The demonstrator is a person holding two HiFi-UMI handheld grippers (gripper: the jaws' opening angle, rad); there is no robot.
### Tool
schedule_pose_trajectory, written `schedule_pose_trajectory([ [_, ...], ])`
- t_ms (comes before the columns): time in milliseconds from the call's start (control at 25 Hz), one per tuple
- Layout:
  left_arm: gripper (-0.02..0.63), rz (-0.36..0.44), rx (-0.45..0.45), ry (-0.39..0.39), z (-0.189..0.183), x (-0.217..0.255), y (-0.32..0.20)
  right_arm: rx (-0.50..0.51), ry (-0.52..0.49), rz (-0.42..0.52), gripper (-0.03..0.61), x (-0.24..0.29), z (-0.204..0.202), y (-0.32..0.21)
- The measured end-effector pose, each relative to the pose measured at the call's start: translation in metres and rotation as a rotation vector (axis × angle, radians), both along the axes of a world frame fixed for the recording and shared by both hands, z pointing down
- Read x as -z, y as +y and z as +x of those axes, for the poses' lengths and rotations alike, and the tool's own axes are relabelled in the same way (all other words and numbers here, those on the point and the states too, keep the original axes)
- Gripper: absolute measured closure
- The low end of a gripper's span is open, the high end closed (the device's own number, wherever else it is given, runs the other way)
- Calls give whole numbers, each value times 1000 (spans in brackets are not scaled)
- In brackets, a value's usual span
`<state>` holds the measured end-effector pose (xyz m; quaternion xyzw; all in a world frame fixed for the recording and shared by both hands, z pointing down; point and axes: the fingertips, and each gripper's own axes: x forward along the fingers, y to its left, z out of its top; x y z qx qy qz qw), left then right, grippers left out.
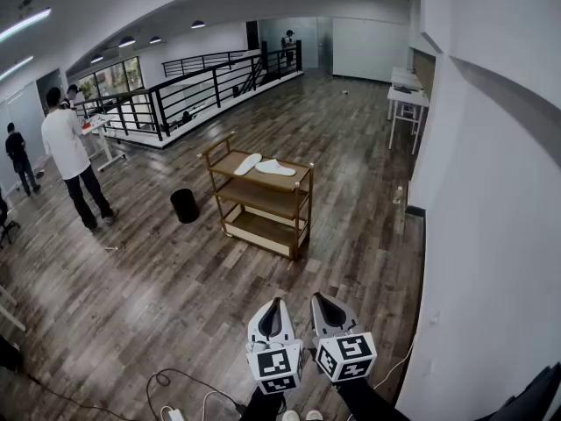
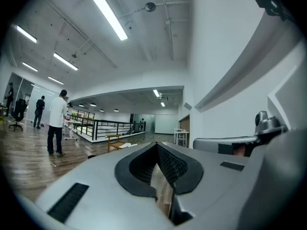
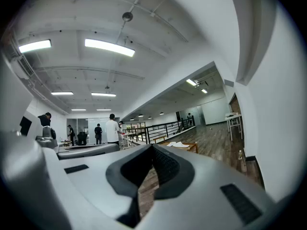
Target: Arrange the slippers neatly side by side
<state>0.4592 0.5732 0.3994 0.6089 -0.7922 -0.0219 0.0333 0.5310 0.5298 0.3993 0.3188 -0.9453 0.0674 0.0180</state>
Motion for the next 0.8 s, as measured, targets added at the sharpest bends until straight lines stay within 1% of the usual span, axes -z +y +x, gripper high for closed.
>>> schedule_pose_trajectory([
  [240,614,-3,-13,-4,0,-7,-1,-1,-1,2,580,-1,-2,0],
  [600,614,-4,-11,0,-2,-9,-2,2,-1,4,580,-3,-5,0],
  [800,614,-10,-11,0,-2,-8,-2,-3,-18,9,580,1,-3,-1],
])
